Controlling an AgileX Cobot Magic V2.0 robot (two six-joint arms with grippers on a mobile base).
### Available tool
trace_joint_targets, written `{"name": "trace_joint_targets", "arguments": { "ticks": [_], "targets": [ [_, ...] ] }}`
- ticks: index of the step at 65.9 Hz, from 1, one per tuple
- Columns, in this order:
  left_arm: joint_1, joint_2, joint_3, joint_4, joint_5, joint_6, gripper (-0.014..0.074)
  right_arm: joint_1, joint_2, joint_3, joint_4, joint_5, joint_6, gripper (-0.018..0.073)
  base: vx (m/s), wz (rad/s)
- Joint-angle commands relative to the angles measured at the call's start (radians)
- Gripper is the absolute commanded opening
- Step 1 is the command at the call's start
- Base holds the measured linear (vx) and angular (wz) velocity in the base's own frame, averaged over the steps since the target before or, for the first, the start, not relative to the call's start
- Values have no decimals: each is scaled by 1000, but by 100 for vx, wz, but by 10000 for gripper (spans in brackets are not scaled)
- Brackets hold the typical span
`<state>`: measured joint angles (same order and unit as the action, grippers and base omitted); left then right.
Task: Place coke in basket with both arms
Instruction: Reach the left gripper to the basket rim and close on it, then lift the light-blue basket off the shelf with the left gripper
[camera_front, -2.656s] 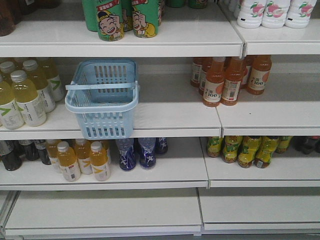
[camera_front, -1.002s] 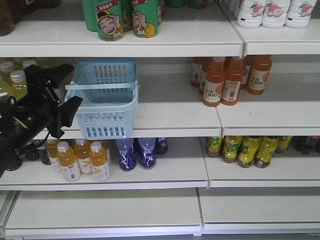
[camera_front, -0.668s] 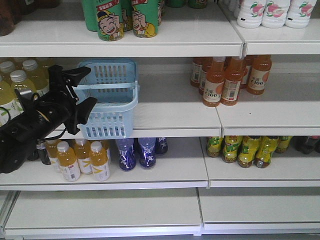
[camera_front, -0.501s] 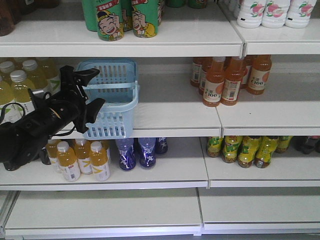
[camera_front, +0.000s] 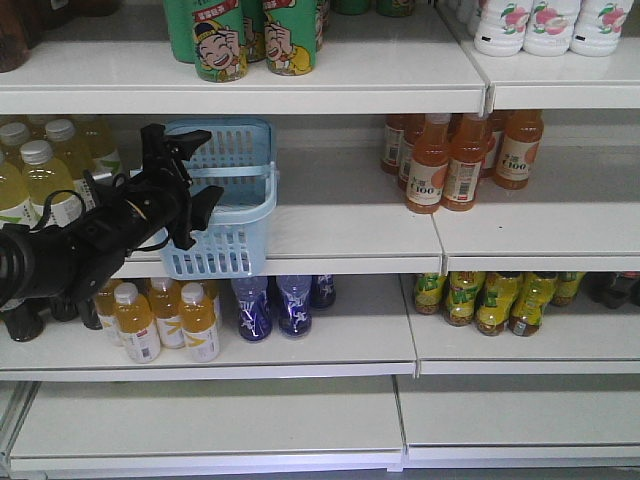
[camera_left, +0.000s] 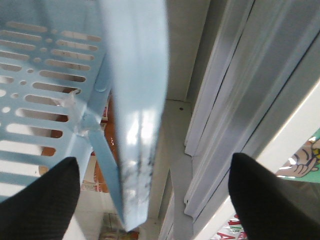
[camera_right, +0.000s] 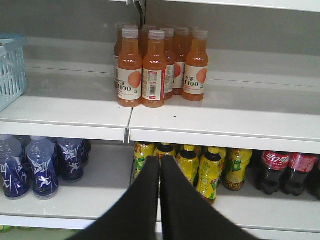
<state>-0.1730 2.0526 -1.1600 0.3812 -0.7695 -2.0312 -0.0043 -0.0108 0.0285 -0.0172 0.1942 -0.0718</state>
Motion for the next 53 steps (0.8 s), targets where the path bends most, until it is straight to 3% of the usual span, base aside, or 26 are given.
{"name": "trace_joint_targets", "arguments": {
  "ticks": [1,10,22,38,53],
  "targets": [
    [-7,-24,-72,-30,-66,-11,548,-4,-12,7,-1,-72,-10,-2,0,0],
    [-7,20,-119,-51,-67,-11,382,-4,-12,7,-1,-72,-10,-2,0,0],
    [-6,63,-129,-92,-129,1,-10,-4,-12,7,-1,-72,-10,-2,0,0],
    [-6,85,-125,-74,-346,103,-8,-4,-12,7,-1,-72,-10,-2,0,0],
    [-6,78,-90,3,-605,99,-8,-4,-12,7,-1,-72,-10,-2,0,0]
  ]
}}
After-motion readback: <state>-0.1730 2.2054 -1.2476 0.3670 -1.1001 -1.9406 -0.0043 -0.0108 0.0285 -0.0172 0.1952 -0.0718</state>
